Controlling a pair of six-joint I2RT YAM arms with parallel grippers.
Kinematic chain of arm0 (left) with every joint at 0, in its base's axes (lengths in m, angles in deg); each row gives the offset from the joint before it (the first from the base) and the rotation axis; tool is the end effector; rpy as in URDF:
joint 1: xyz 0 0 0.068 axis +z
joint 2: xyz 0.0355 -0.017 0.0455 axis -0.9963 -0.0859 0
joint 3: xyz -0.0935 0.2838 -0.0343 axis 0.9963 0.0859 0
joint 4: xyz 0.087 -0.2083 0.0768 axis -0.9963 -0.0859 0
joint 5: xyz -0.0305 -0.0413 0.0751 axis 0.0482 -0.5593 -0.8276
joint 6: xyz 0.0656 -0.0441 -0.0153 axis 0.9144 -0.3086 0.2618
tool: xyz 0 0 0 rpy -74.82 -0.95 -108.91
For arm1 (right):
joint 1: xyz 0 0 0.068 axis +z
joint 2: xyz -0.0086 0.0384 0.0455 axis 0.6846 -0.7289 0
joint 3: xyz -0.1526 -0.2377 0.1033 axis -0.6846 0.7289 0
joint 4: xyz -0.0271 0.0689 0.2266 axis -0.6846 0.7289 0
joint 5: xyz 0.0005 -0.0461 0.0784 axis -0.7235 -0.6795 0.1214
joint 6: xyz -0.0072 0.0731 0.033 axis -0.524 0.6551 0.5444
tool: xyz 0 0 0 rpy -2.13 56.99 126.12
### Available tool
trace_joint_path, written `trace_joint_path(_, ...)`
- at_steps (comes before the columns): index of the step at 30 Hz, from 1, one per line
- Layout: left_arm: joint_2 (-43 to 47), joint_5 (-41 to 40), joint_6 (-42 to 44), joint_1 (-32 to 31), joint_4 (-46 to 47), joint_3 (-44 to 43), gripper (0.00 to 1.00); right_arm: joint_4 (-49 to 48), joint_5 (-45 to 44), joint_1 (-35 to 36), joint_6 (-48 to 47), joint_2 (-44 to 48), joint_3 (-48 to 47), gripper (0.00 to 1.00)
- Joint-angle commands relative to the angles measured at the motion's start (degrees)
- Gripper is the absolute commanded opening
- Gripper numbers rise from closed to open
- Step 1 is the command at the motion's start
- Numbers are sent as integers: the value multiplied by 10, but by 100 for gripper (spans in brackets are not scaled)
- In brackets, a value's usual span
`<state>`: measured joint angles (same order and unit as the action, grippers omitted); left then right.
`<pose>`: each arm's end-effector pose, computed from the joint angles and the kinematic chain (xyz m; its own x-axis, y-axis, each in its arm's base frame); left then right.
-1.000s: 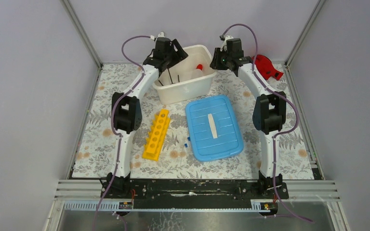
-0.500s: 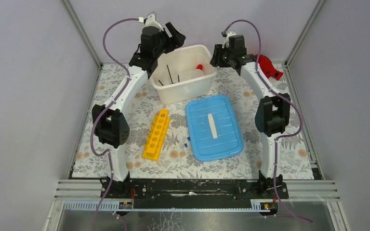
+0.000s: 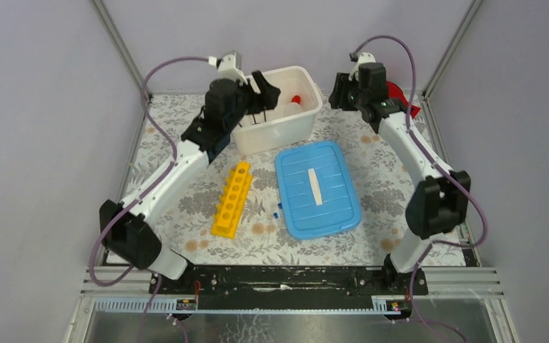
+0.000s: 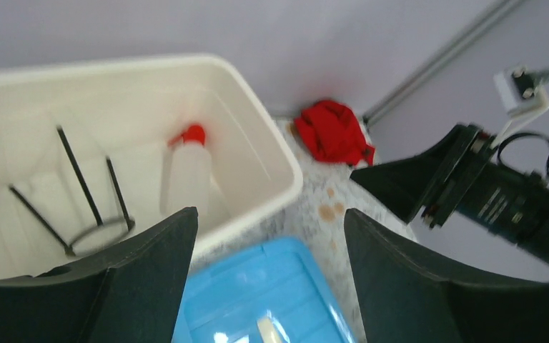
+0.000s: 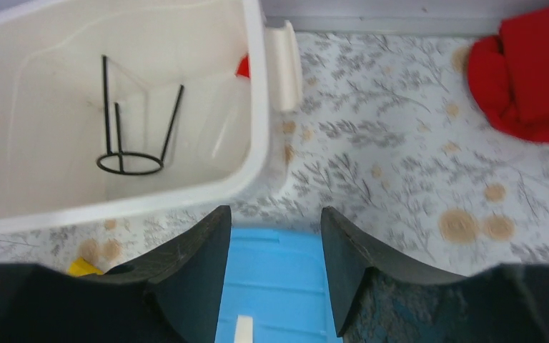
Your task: Organize the chemistry lab equipment
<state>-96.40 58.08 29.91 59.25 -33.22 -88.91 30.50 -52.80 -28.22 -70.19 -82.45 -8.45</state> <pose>0.3478 -0.1628 0.4381 -0.2748 -0.4229 -0.8635 0.2687 0.8285 -0.4913 0.4290 0.1197 0.3823 -0.4042 0.0731 -0.9118 -0.2528 0.9491 0.1881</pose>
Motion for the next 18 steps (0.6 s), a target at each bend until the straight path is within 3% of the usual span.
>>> trace_joint_path(1,82,-50,5,-37,34,116,83,-44,-58,4,8,107,118,56)
trace_joint_path(9,167,-109,-44,-165,47,286,82,-59,-66,4,79,239,326,56)
trace_joint_path(18,93,-171,-93,-299,46,309,82,-58,-78,4,126,287,451,56)
